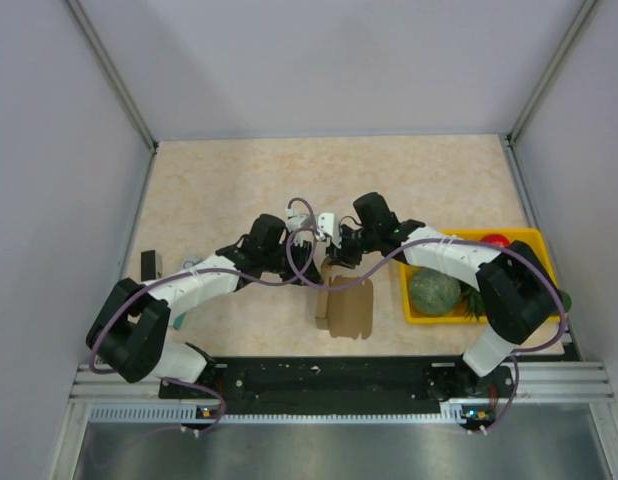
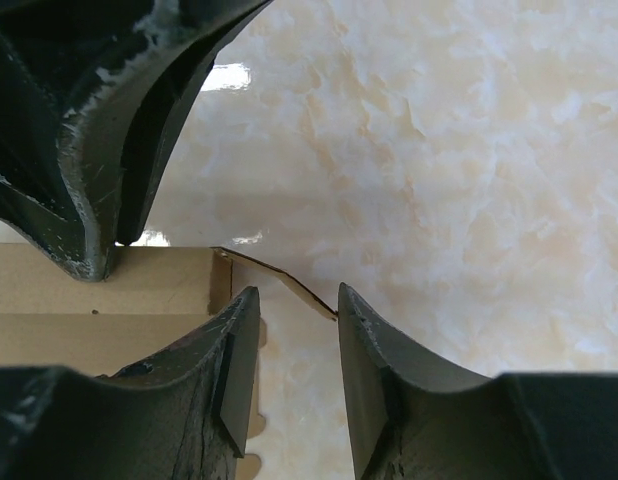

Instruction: Fold the paper box

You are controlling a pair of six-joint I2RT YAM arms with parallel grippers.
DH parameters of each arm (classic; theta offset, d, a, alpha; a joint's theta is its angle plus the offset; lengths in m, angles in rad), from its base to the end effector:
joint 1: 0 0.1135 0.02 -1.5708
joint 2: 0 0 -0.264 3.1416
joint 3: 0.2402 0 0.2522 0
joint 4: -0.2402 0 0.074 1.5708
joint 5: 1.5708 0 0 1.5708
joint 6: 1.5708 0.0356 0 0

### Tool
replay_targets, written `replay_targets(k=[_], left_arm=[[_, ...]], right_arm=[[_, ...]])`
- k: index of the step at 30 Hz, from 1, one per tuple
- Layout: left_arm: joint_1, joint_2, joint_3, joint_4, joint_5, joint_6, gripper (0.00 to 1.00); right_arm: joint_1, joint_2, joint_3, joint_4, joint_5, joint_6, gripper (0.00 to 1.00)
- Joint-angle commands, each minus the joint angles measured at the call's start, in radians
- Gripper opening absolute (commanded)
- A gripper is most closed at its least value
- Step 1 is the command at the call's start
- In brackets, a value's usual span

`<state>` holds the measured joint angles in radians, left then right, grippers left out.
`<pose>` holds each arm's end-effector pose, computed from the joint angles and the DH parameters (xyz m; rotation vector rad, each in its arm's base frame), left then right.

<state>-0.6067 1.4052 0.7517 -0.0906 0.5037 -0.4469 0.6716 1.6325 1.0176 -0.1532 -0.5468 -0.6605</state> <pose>0.2242 -0.1765 0.2014 0.4714 2.4210 -1.0856 0.2594 0.2298 0.2122 -1.6142 1.6172 0.6416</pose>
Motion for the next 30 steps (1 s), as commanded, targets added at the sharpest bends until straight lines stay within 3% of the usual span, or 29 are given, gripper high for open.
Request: replay_targets(k=[1,12,17,24,30], left_arm=[[-0.008,0.008,0.02,0.002,-0.011,0.017,0.25],[-0.013,0.014,0.021,0.006,-0.01,0.011,0.25],[-0.015,0.011,0.015,0.009,-0.016,0.01,0.27],[-0.015,0.001,0.005,0.031,-0.014,-0.012,0.3],[-0.015,0.003,-0.003,0.031,-0.022,-0.012,0.32]], right_arm=[[0.029,0.01,0.039,0.004,-0.01,-0.04,0.36],[0.057,-0.011,0.035,-0.034,0.079,0.01,0.0],[0.082,-0.039,0.019,-0.066,0.107,0.122,0.0],[0.132,-0.079,-0.04,-0.045,0.304,0.314,0.0],[0.137,-0.109,-0.077,-0.055,0.352,0.516,0.0]])
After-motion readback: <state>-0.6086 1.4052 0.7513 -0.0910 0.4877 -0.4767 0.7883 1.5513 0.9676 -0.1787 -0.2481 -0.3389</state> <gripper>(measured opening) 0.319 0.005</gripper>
